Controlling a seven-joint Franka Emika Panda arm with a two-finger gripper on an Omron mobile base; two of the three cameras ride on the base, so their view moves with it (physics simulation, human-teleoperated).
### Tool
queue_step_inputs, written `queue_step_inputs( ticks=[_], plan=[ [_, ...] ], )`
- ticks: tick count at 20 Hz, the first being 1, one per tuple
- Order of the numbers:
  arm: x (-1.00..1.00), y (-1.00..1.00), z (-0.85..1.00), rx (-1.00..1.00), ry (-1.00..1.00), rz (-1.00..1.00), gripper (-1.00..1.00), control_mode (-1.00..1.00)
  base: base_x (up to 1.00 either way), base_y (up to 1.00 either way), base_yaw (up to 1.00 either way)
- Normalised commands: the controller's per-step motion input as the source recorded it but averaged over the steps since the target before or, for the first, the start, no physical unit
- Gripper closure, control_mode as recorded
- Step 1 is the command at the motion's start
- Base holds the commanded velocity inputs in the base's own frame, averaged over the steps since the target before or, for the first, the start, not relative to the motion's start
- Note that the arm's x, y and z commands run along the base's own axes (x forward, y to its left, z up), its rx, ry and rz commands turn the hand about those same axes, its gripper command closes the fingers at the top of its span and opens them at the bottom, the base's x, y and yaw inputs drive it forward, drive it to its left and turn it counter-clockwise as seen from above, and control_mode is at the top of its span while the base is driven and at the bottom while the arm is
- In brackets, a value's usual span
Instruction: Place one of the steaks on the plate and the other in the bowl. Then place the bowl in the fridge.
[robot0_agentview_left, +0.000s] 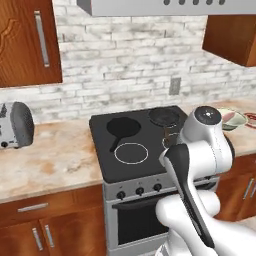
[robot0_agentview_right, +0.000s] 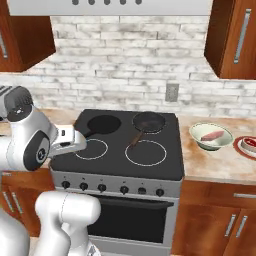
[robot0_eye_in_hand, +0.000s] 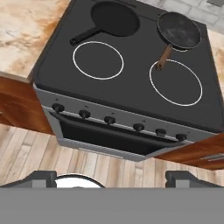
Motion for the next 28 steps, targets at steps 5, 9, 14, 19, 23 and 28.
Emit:
queue_step_inputs(
  ticks=[5,9,14,19,23,28],
  plan=[
    [0.00,0.00,0.00,0.00,0.00,0.00,-1.00,1.00,0.24,-0.81,-0.10],
    [0.00,0.00,0.00,0.00,0.00,0.00,-1.00,1.00,0.28,-0.69,-0.05],
    [0.00,0.00,0.00,0.00,0.00,0.00,-1.00,1.00,0.39,-0.51,0.00],
    [0.00,0.00,0.00,0.00,0.00,0.00,-1.00,1.00,0.40,-0.51,0.00],
    [0.00,0.00,0.00,0.00,0.00,0.00,-1.00,1.00,0.31,-0.63,0.00],
    [0.00,0.00,0.00,0.00,0.00,0.00,-1.00,1.00,0.43,-0.48,0.00]
  ],
)
